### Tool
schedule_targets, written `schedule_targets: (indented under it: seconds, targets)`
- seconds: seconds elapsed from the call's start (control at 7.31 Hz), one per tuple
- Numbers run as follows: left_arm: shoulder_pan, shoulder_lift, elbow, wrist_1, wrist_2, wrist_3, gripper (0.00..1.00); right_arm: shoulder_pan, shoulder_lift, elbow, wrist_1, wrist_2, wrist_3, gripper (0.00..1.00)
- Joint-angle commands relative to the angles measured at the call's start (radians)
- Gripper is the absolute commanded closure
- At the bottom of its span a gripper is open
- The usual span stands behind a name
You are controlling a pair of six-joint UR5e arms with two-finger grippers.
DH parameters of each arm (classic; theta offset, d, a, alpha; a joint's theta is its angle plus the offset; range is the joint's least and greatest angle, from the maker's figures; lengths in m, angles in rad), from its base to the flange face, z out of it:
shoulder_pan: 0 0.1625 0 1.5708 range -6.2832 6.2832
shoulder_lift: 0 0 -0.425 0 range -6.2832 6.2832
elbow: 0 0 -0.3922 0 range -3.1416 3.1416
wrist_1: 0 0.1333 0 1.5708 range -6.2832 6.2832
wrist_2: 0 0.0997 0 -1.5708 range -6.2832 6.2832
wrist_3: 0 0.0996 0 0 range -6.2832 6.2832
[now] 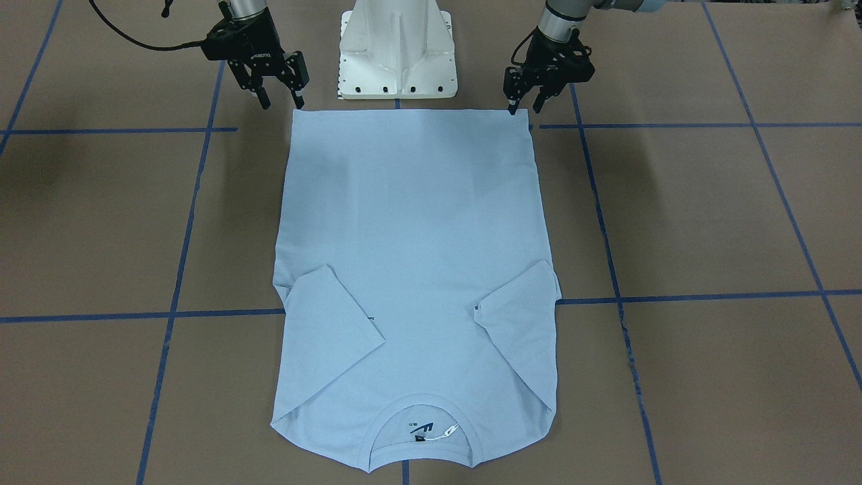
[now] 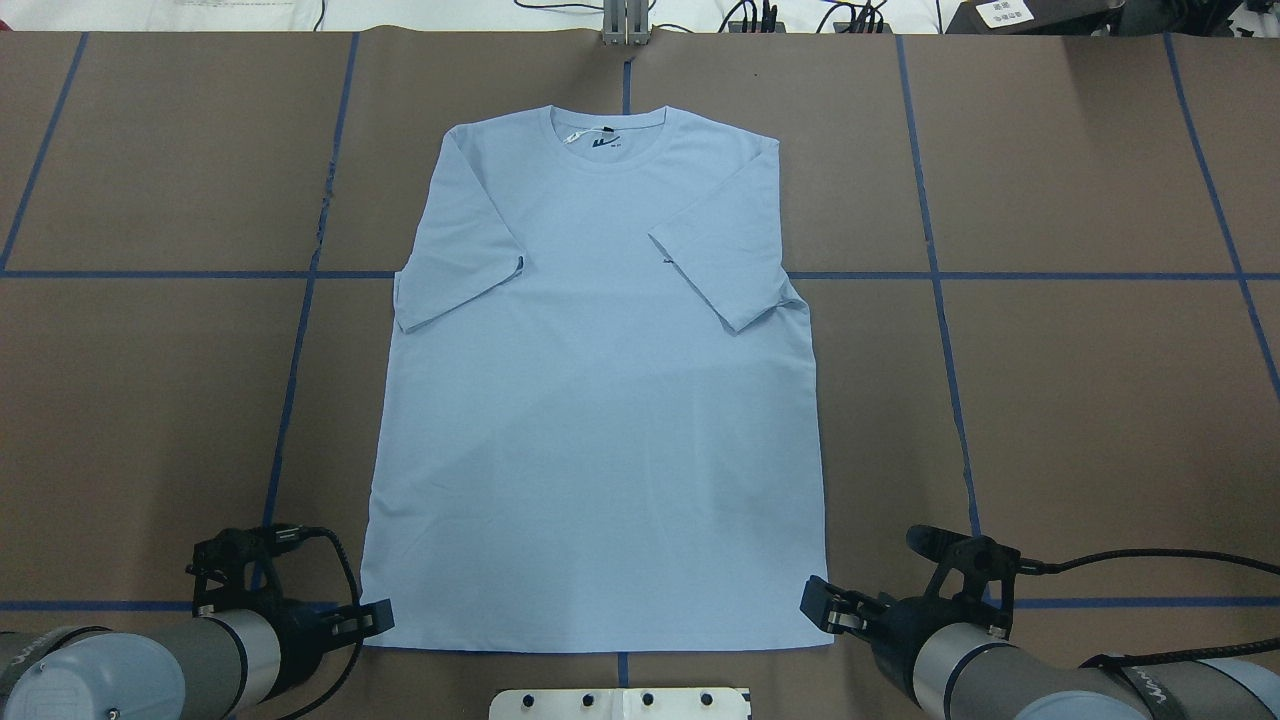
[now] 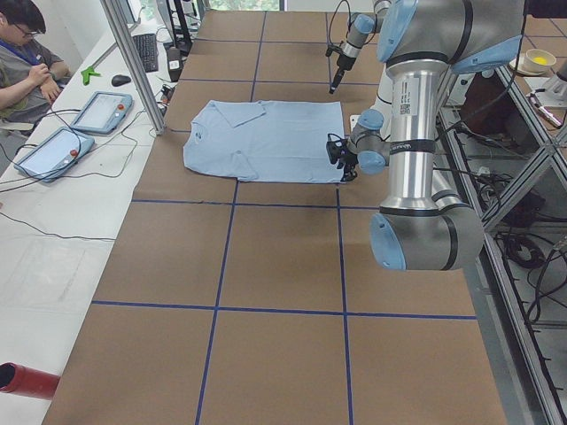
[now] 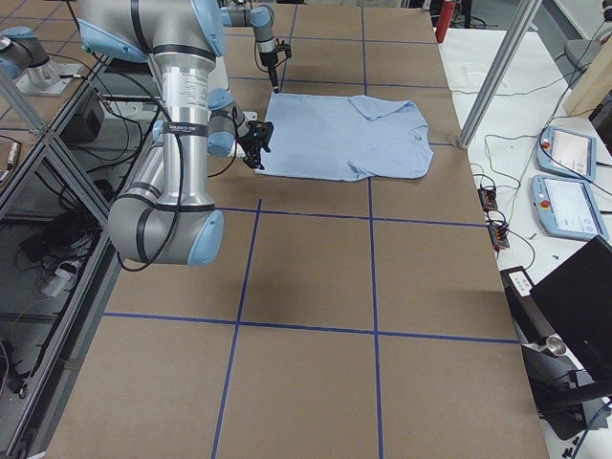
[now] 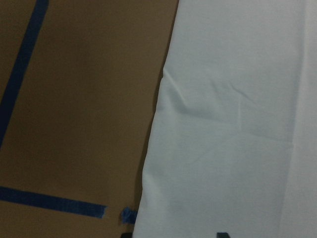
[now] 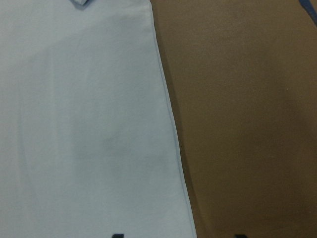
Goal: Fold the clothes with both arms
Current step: 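Grasp the hem corners nearest the robot with both grippers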
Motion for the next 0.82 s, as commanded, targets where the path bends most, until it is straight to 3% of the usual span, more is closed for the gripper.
schedule_targets:
  seconds: [0.0, 0.27, 0.68]
  targets:
    - [0.004, 0.0, 0.008, 0.003, 0.002, 0.001, 0.37, -0.004, 0.003, -0.005, -0.002, -0.011, -0.001, 0.2]
    - [0.008, -0.005, 0.02, 0.008, 0.002, 0.001, 0.45, -0.011, 0.003, -0.005, -0.002, -0.019, 0.0, 0.19]
    - [0.012, -0.006, 0.028, 0.008, 0.001, 0.001, 0.46, -0.021, 0.009, -0.005, 0.0, -0.03, 0.0, 0.19]
